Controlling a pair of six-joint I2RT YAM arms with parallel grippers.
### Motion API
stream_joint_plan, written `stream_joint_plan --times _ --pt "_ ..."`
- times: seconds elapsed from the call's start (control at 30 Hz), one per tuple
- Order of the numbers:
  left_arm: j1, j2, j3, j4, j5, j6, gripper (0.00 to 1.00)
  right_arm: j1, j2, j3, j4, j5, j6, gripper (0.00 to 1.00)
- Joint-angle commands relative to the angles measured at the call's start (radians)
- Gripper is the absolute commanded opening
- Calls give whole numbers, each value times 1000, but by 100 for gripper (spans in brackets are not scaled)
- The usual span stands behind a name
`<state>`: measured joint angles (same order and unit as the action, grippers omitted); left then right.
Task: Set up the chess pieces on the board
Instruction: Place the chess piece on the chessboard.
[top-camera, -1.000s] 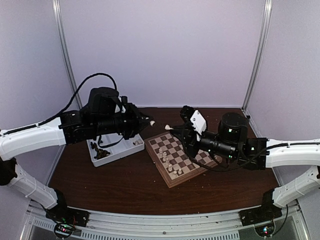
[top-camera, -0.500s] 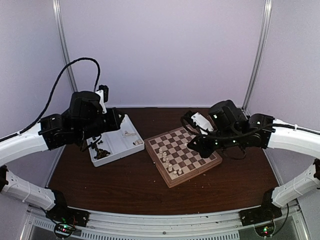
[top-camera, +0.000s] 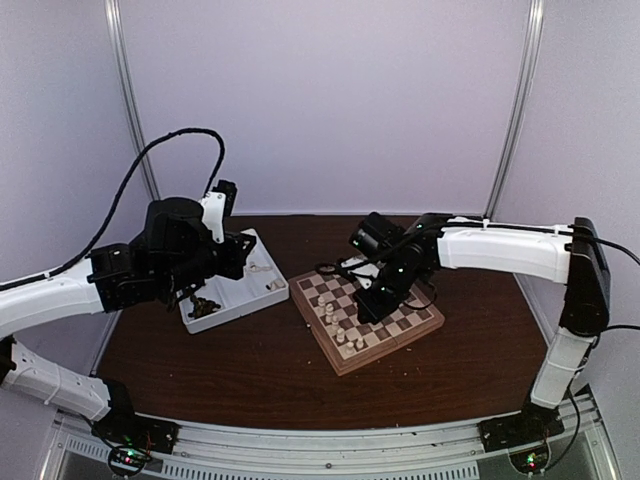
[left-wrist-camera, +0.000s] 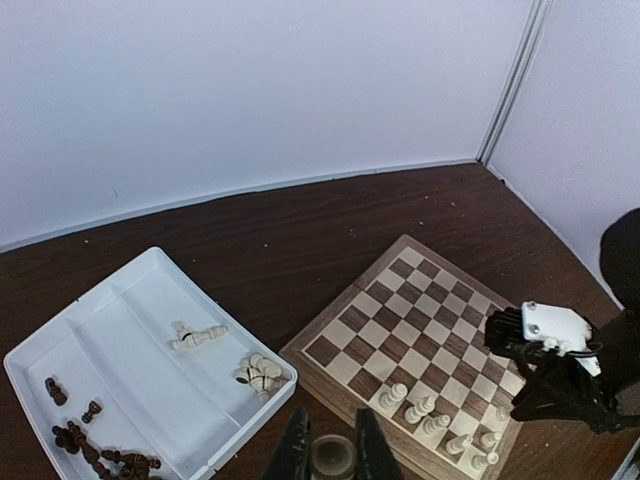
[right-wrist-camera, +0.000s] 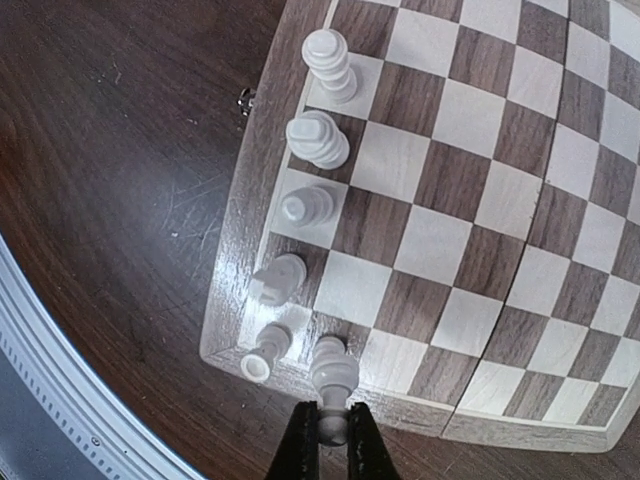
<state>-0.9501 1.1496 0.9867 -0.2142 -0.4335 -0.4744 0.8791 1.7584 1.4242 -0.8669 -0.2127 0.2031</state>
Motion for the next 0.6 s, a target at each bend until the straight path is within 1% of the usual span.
stream_joint_plan --times 0.0,0.13,0.57 --pt "2 -25 -58 128 70 112 0 -5 105 111 -110 -37 -52 0" --pt "3 -27 -90 164 59 130 0 -5 166 160 -127 -57 -65 0" --pt "2 -34 -111 164 39 138 0 -6 240 222 -184 -24 -91 0"
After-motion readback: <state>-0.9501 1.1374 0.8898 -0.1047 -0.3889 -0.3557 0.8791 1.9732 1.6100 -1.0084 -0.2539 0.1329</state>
